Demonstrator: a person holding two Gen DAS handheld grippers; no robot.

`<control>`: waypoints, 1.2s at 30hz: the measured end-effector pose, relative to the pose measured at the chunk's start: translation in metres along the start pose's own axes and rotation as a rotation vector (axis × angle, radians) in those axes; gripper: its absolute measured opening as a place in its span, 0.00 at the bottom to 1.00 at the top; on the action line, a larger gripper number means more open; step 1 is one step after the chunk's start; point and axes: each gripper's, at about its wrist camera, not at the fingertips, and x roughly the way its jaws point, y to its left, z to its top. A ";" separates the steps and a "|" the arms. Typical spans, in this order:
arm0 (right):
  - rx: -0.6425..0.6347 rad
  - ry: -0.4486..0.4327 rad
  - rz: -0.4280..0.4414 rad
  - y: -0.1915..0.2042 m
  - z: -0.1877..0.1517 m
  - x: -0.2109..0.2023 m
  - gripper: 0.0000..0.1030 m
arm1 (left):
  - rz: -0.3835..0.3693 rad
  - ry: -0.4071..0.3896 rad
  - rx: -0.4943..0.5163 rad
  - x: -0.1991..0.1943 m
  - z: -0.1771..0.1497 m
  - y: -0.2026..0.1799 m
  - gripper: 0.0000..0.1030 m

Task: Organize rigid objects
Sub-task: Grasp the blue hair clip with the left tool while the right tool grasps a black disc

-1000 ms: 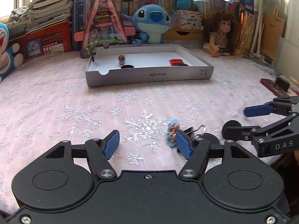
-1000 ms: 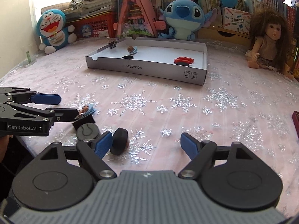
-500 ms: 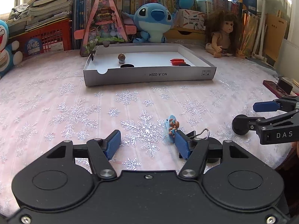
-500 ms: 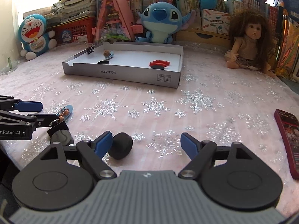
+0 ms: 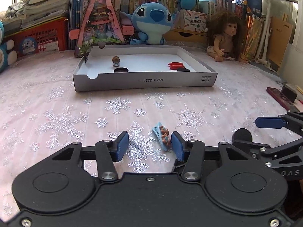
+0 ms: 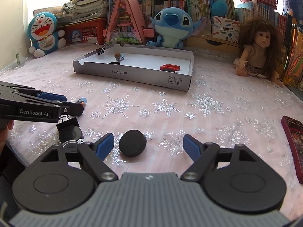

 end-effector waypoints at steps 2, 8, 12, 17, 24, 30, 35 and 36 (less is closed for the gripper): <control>0.005 0.000 -0.006 -0.003 -0.001 0.000 0.85 | 0.023 0.000 0.005 0.002 0.001 0.001 0.45; 0.025 0.004 -0.004 -0.008 -0.003 0.002 0.85 | 0.067 -0.005 0.002 0.000 0.000 0.012 0.45; 0.002 -0.009 -0.008 -0.003 -0.005 0.003 0.85 | 0.124 -0.001 -0.043 0.002 0.002 0.021 0.43; -0.013 -0.023 -0.006 -0.001 -0.007 0.002 0.85 | 0.056 -0.012 -0.072 -0.002 0.005 0.019 0.50; -0.025 -0.040 -0.005 0.000 -0.008 -0.001 0.85 | 0.041 -0.024 -0.032 0.003 0.007 0.003 0.53; -0.012 -0.039 -0.001 -0.001 -0.010 0.000 0.80 | 0.029 -0.006 -0.093 0.011 0.010 0.002 0.51; -0.022 -0.047 0.011 0.000 -0.012 -0.004 0.69 | 0.042 -0.004 -0.092 0.015 0.009 -0.001 0.40; -0.028 -0.055 0.012 0.001 -0.013 -0.005 0.66 | 0.043 -0.004 -0.090 0.015 0.009 -0.001 0.36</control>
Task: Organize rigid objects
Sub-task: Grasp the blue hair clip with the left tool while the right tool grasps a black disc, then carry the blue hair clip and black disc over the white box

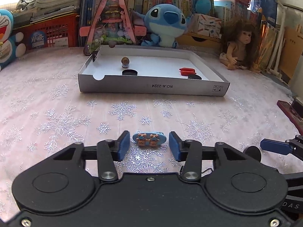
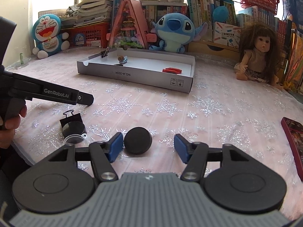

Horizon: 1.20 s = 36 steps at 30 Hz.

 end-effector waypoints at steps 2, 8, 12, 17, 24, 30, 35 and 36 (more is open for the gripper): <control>-0.018 -0.008 0.002 0.002 0.000 -0.002 0.62 | 0.001 -0.001 0.000 0.000 0.000 0.000 0.36; -0.035 0.000 0.010 0.006 0.001 -0.003 0.42 | 0.003 -0.006 0.004 -0.001 0.000 -0.002 0.36; -0.027 0.008 0.013 0.005 0.001 -0.001 0.36 | 0.004 -0.007 0.003 -0.001 0.000 -0.001 0.35; -0.031 0.004 0.009 0.005 0.001 -0.001 0.36 | 0.004 -0.012 0.000 -0.004 0.001 0.001 0.35; -0.008 -0.008 -0.005 -0.001 0.007 -0.001 0.36 | 0.014 -0.031 -0.002 -0.009 0.007 0.005 0.35; 0.024 -0.015 -0.027 -0.010 0.017 0.003 0.35 | 0.033 -0.050 -0.007 -0.010 0.016 0.010 0.35; 0.072 -0.012 -0.048 -0.020 0.029 0.011 0.35 | 0.046 -0.063 -0.012 -0.008 0.026 0.014 0.35; 0.080 -0.012 -0.053 -0.022 0.031 0.013 0.35 | 0.048 -0.067 -0.013 -0.007 0.029 0.015 0.35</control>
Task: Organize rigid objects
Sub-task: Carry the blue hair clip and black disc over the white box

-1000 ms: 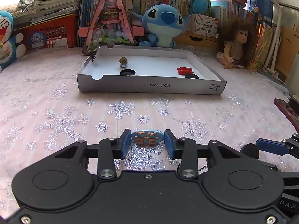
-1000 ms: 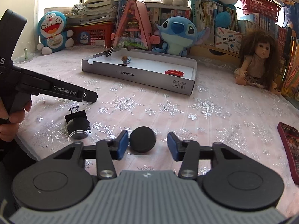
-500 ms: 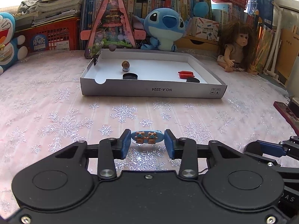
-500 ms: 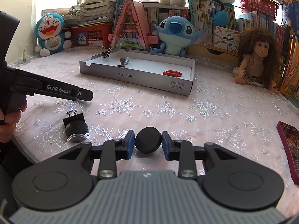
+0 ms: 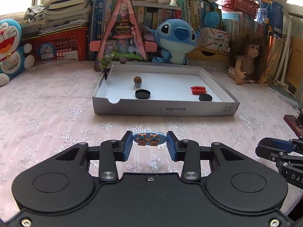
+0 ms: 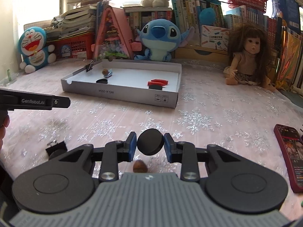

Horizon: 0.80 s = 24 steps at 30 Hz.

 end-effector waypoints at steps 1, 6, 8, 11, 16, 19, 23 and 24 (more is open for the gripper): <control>0.007 -0.002 -0.005 -0.002 0.002 0.002 0.35 | 0.003 -0.004 -0.001 0.001 0.003 0.001 0.35; 0.033 -0.011 -0.018 -0.011 0.016 0.011 0.35 | 0.018 -0.027 -0.013 0.007 0.019 0.006 0.35; 0.046 -0.016 -0.025 -0.014 0.021 0.015 0.35 | 0.021 -0.038 -0.014 0.010 0.026 0.007 0.35; 0.070 -0.019 -0.025 -0.020 0.031 0.022 0.35 | 0.025 -0.061 -0.010 0.013 0.036 0.008 0.35; 0.098 -0.015 -0.031 -0.029 0.046 0.036 0.35 | 0.019 -0.078 -0.021 0.024 0.054 0.011 0.35; 0.114 -0.012 -0.035 -0.034 0.055 0.045 0.35 | 0.018 -0.092 -0.010 0.031 0.064 0.013 0.35; 0.145 0.000 -0.035 -0.042 0.063 0.056 0.35 | 0.006 -0.088 -0.025 0.042 0.072 0.015 0.35; 0.157 0.003 -0.033 -0.044 0.064 0.058 0.35 | 0.004 -0.086 -0.029 0.046 0.072 0.015 0.35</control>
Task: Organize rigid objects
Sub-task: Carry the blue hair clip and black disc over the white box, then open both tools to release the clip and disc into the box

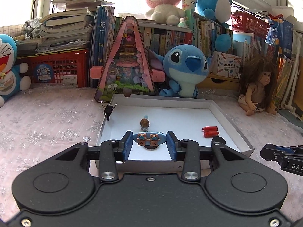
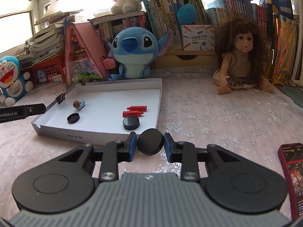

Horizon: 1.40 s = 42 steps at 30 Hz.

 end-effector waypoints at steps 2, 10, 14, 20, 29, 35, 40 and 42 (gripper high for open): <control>0.015 0.008 0.004 -0.002 0.002 0.004 0.35 | -0.004 0.010 -0.004 0.007 0.001 0.000 0.35; 0.067 0.035 0.032 -0.006 0.028 0.029 0.35 | -0.025 0.059 -0.052 0.042 0.024 0.007 0.35; 0.092 0.041 0.051 -0.007 0.047 0.047 0.35 | -0.025 0.073 -0.058 0.063 0.042 0.012 0.35; 0.162 0.075 0.086 -0.011 0.067 0.085 0.35 | -0.001 0.112 -0.070 0.108 0.061 0.014 0.35; 0.183 0.147 0.116 -0.010 0.086 0.143 0.35 | 0.003 0.171 -0.036 0.171 0.063 0.006 0.35; 0.129 0.179 0.126 0.000 0.093 0.170 0.35 | 0.023 0.215 -0.003 0.196 0.060 0.001 0.36; 0.096 0.190 0.117 0.005 0.090 0.182 0.35 | 0.018 0.244 0.027 0.207 0.056 -0.002 0.36; 0.092 0.195 0.116 0.005 0.088 0.185 0.35 | 0.024 0.254 0.039 0.209 0.055 -0.003 0.36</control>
